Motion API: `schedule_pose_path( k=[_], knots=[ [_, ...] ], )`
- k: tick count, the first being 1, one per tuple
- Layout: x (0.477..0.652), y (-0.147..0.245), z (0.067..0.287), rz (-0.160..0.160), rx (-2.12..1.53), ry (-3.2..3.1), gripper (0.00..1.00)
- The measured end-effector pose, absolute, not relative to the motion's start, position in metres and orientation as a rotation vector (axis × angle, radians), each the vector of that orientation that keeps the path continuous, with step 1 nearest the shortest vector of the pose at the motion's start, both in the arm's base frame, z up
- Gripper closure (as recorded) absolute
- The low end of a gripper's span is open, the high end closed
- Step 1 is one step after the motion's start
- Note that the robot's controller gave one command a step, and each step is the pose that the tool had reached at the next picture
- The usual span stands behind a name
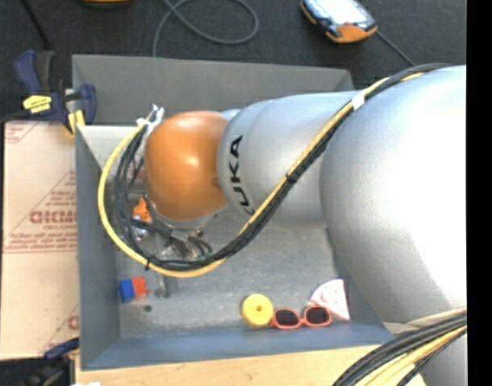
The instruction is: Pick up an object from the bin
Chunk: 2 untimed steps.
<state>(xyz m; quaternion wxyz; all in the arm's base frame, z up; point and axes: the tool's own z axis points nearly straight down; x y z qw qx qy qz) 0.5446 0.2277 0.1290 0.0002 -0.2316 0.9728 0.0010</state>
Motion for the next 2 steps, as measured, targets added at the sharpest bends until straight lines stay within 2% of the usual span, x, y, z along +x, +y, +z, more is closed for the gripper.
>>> schedule_pose_path(
  k=[1,2],
  knots=[
    [0.546,0.227,0.129,0.003,-0.725,3.054,0.0],
    [0.569,0.232,0.092,0.001,-0.789,3.029,0.0]
  ],
)
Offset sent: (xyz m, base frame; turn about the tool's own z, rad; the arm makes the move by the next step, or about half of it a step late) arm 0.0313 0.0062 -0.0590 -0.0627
